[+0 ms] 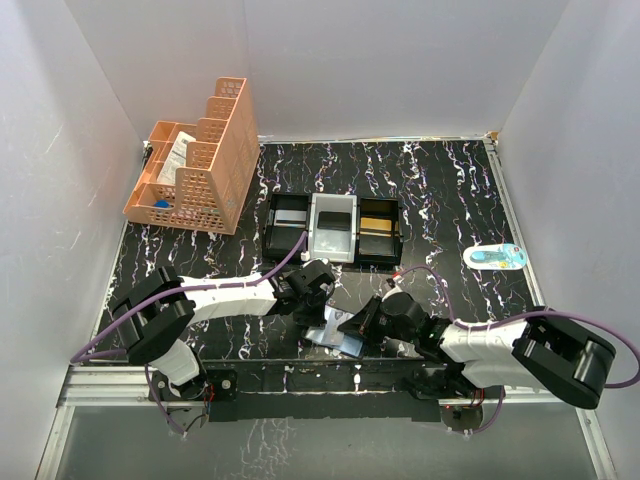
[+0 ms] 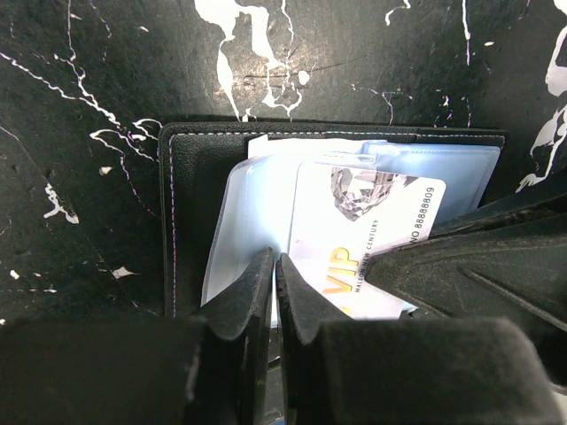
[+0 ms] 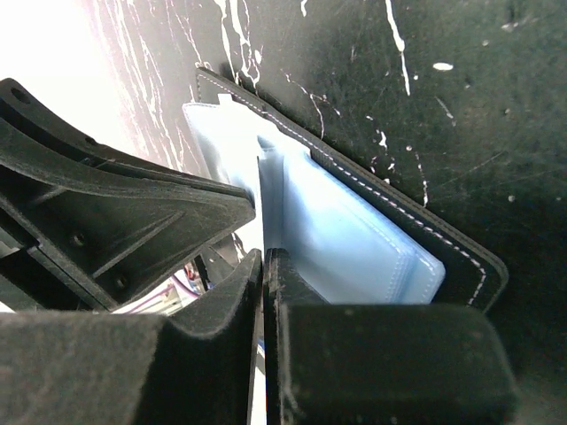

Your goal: Take the credit cards out of the card holder

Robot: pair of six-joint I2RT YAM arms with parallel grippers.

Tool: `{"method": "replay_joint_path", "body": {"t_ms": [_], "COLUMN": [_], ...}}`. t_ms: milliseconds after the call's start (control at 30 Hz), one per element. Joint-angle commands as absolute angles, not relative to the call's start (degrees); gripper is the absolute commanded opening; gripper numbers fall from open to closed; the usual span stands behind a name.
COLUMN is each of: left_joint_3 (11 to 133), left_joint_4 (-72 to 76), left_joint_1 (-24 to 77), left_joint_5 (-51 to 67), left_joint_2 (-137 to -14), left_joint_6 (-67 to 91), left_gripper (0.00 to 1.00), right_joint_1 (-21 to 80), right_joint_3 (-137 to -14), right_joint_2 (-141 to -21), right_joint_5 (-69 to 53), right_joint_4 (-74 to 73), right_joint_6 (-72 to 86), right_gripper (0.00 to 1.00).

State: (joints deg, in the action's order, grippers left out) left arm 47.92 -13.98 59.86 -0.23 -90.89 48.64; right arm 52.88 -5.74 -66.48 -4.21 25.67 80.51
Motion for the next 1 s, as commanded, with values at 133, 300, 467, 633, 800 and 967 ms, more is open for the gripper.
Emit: {"method": "replay_joint_path", "body": {"t_ms": [133,300,467,633,800,967], "left_joint_3": [47.54,47.26,48.11,48.28,47.75,47.53], "left_joint_4": [-19.09,-18.27,-18.35,-18.28,-17.87,-17.39], "left_joint_1": [60.29,60.29,60.29,60.29,60.29,60.34], "left_joint_5": [-2.72,-2.29,-1.94,-1.76,-1.51,-1.21], "left_joint_2": [-92.15,-91.90,-92.49,-92.30,-92.21,-92.45], "left_joint_6": [47.83,47.65,47.14,47.02,47.21,47.29], "left_gripper": [0.05,0.05,0.05,0.05,0.05,0.05], "right_joint_1": [53.13,53.17,53.20,53.15,53.17,53.17], "right_joint_3": [-5.02,-4.45,-4.43,-5.54,-6.13,-6.20], "right_joint_2": [-57.75,-54.01,-57.39,-61.28,-63.17,-64.31], "right_joint_5": [2.37,2.66,0.99,-0.86,-1.51,-1.93], "right_joint_4": [19.17,17.06,20.00,22.70,24.23,24.97], "right_joint_6": [79.59,79.82,80.07,79.75,79.55,79.44], "right_gripper": [0.00,0.04,0.08,0.12,0.13,0.15]}}
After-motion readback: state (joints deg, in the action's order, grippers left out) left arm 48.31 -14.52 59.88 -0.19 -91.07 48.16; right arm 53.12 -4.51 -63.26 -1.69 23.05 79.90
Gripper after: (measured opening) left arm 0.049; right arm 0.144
